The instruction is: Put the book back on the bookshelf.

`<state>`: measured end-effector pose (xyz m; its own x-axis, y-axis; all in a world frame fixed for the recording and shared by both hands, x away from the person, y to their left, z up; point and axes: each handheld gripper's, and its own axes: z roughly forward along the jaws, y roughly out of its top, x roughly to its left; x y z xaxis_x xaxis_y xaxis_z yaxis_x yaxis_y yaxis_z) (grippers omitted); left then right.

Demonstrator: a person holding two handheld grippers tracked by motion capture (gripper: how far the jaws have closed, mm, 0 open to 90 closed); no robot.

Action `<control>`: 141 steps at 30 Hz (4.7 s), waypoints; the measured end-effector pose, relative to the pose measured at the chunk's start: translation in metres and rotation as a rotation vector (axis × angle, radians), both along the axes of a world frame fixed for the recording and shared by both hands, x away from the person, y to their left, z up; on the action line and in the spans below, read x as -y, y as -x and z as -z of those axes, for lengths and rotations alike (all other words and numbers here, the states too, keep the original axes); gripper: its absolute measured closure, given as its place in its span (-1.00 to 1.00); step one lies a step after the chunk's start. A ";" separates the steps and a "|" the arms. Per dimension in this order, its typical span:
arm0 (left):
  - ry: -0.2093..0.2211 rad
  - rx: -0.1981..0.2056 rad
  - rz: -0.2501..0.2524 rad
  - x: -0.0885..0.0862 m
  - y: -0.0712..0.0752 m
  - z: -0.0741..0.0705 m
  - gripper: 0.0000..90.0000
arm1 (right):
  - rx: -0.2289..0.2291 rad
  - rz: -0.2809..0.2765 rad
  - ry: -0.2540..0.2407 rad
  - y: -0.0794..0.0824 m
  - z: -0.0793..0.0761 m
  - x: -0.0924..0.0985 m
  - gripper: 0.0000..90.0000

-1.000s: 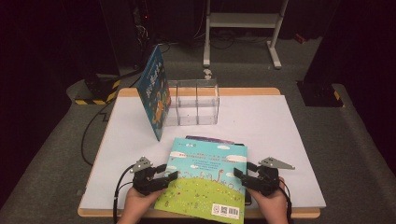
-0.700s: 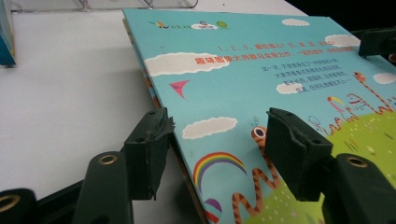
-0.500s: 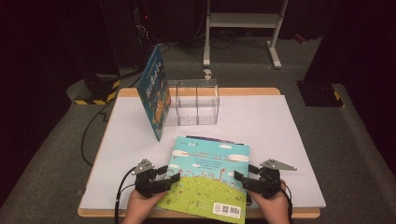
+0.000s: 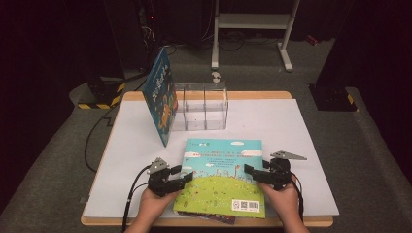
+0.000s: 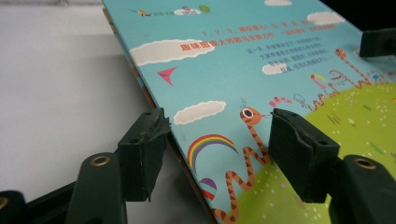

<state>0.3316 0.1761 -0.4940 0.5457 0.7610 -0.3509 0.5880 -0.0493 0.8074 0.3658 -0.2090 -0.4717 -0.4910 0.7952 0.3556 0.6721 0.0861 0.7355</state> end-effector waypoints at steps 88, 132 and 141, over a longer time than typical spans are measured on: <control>0.039 0.526 -0.070 0.003 0.012 -0.070 -0.19 | 0.594 -0.128 -0.028 0.049 -0.097 -0.008 -0.23; -0.004 0.407 -0.136 -0.021 0.011 -0.058 -0.03 | 0.569 -0.139 0.105 0.020 -0.123 -0.123 0.78; 0.018 0.433 -0.131 0.019 -0.023 -0.092 -0.03 | 0.545 -0.108 0.089 0.021 -0.122 -0.124 0.76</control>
<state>0.3545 0.1574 -0.4021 0.5446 0.8293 -0.1253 0.1958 0.0196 0.9805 0.3445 -0.0853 -0.3494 -0.6652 0.7457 -0.0384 0.1811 0.2110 0.9606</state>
